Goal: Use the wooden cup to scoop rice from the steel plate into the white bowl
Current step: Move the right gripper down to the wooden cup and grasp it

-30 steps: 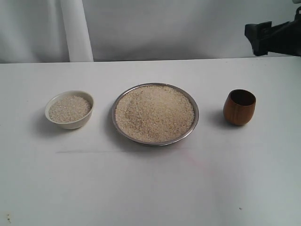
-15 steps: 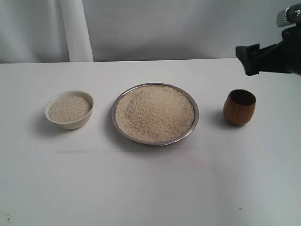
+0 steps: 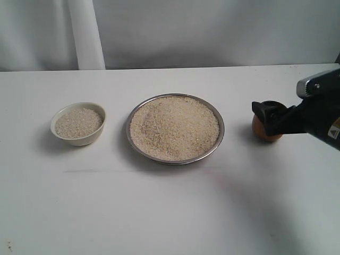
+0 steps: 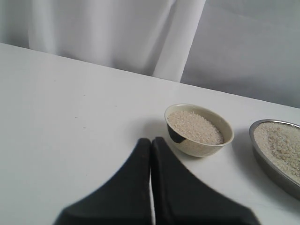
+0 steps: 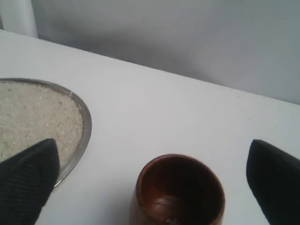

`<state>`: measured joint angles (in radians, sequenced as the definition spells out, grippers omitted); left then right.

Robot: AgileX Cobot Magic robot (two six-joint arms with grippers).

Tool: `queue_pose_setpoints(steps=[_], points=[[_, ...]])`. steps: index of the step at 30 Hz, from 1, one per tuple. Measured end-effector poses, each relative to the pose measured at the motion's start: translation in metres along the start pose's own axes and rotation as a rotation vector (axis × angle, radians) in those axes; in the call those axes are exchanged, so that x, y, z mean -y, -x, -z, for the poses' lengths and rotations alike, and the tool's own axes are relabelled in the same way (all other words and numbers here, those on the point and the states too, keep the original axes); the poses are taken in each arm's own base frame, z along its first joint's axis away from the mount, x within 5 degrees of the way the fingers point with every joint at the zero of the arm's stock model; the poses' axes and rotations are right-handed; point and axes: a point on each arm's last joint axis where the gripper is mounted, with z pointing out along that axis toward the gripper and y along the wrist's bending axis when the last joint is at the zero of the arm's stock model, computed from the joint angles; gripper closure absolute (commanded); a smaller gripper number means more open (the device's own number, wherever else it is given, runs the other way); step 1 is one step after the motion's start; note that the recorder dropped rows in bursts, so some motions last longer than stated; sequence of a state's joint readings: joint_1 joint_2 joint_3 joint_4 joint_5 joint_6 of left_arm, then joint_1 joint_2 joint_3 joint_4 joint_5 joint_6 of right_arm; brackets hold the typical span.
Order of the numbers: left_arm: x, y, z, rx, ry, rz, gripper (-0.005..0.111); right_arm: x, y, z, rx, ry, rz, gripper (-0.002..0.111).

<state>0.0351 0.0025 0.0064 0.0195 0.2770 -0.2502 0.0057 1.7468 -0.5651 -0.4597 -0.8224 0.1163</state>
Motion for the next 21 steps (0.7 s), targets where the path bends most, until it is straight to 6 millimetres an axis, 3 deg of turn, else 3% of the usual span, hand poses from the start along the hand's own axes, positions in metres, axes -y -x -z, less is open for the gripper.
queue_pose_setpoints(steps=[11, 21], points=[[0.000, 0.000, 0.000, 0.000, 0.000, 0.000, 0.107, 0.000, -0.051, -0.022, -0.045, -0.023, -0.055, 0.003], [0.000, 0.000, 0.000, 0.000, 0.000, 0.000, 0.107, 0.003, -0.071, -0.029, -0.073, -0.070, -0.082, 0.003]])
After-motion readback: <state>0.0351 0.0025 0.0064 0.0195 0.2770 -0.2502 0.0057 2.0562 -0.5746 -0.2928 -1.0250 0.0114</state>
